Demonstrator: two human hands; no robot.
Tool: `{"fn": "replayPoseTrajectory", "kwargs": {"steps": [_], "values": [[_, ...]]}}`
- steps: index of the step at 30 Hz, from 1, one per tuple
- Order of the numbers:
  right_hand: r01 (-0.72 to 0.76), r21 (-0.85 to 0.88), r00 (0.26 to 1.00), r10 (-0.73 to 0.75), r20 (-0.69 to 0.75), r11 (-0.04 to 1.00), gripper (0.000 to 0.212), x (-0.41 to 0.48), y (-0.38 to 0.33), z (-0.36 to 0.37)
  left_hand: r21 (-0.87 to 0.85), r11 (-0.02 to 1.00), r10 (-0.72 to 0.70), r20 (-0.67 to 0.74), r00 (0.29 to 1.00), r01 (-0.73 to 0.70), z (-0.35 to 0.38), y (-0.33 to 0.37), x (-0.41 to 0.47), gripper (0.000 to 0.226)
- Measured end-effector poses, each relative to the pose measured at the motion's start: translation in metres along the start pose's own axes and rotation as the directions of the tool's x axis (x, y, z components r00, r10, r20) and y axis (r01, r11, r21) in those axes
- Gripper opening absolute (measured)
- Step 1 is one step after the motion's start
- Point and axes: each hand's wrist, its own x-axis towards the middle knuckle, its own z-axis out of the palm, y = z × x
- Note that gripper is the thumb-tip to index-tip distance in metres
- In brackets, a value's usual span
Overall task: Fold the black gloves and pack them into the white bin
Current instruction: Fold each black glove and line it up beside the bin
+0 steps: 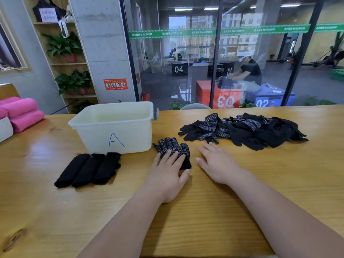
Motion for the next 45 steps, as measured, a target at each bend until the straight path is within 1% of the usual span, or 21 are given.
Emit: {"fn": "replayPoseTrajectory", "kwargs": {"steps": [2,4,6,9,12,19,24,28,30,32,34,35,36,38,40,42,43,44,45], "values": [[-0.014,-0.024,0.999,0.015,0.038,1.000,0.069,0.015,0.005,0.002,-0.006,1.000,0.012,0.016,1.000,-0.012,-0.001,0.000,0.000,0.069],[0.005,-0.030,0.999,-0.003,0.049,1.000,0.071,0.028,0.005,0.003,-0.020,1.000,0.002,0.024,1.000,-0.001,0.000,-0.001,0.001,0.069],[0.022,-0.035,0.998,-0.020,0.051,0.999,0.072,0.041,0.001,0.006,-0.030,0.999,-0.014,0.004,1.000,0.014,0.001,-0.002,0.002,0.069],[0.026,-0.037,0.995,-0.023,0.097,0.999,0.077,0.058,0.000,0.012,-0.069,0.997,-0.026,-0.021,0.999,0.024,0.001,-0.002,0.002,0.067],[0.017,-0.029,0.992,-0.013,0.123,0.999,0.075,0.067,0.003,0.015,-0.107,0.994,-0.031,-0.019,0.999,0.029,0.000,-0.002,0.002,0.066],[0.026,-0.057,1.000,-0.026,-0.007,0.998,0.062,0.059,0.000,0.017,-0.171,0.985,-0.039,-0.070,0.997,0.027,-0.004,0.000,-0.001,0.059],[0.044,-0.014,0.995,-0.045,-0.090,0.999,0.052,0.040,-0.001,0.012,-0.180,0.983,-0.060,-0.109,0.992,0.040,-0.006,0.000,-0.002,0.056],[0.116,0.059,0.981,-0.106,-0.161,0.991,0.039,0.025,0.006,0.003,-0.166,0.986,-0.050,-0.135,0.990,0.027,-0.007,0.002,-0.003,0.055],[0.160,0.118,0.966,-0.131,-0.221,0.980,0.028,0.017,0.008,-0.004,-0.162,0.986,-0.052,-0.151,0.987,0.028,-0.009,0.003,-0.005,0.054],[0.177,0.212,0.947,-0.107,-0.304,0.961,0.017,0.011,0.006,-0.016,-0.158,0.987,-0.054,-0.168,0.984,0.027,-0.009,0.003,-0.006,0.052],[0.161,0.294,0.933,-0.047,-0.358,0.942,0.015,0.004,0.000,-0.031,-0.161,0.987,-0.055,-0.194,0.979,0.024,-0.010,0.003,-0.007,0.050],[0.155,0.376,0.930,-0.008,-0.366,0.914,0.015,0.002,-0.004,-0.040,-0.159,0.987,-0.057,-0.209,0.976,0.023,-0.010,0.003,-0.007,0.048],[0.161,0.492,0.929,0.036,-0.367,0.855,0.016,0.000,-0.007,-0.050,-0.156,0.988,-0.057,-0.227,0.972,0.022,-0.010,0.003,-0.007,0.047],[0.190,0.716,0.922,0.128,-0.365,0.672,0.016,0.000,-0.011,-0.071,-0.154,0.988,-0.059,-0.262,0.963,0.019,-0.008,0.002,-0.006,0.044],[0.203,0.842,0.906,0.231,-0.355,0.499,0.016,0.004,-0.010,-0.088,-0.163,0.987,-0.058,-0.279,0.958,0.013,-0.008,0.001,-0.007,0.042],[0.159,0.909,0.881,0.361,-0.307,0.385,0.015,0.012,0.001,-0.094,-0.172,0.985,-0.058,-0.284,0.957,0.009,-0.008,0.002,-0.007,0.041],[0.106,0.924,0.870,0.416,-0.265,0.368,0.016,0.017,0.011,-0.092,-0.178,0.984,-0.059,-0.281,0.958,0.009,-0.008,0.002,-0.007,0.041],[0.031,0.923,0.864,0.454,-0.217,0.383,0.019,0.020,0.021,-0.087,-0.183,0.983,-0.062,-0.277,0.959,0.010,-0.008,0.002,-0.008,0.041],[-0.061,0.889,0.867,0.465,-0.178,0.454,0.021,0.021,0.031,-0.079,-0.187,0.982,-0.064,-0.271,0.960,0.013,-0.008,0.002,-0.008,0.041]]}}
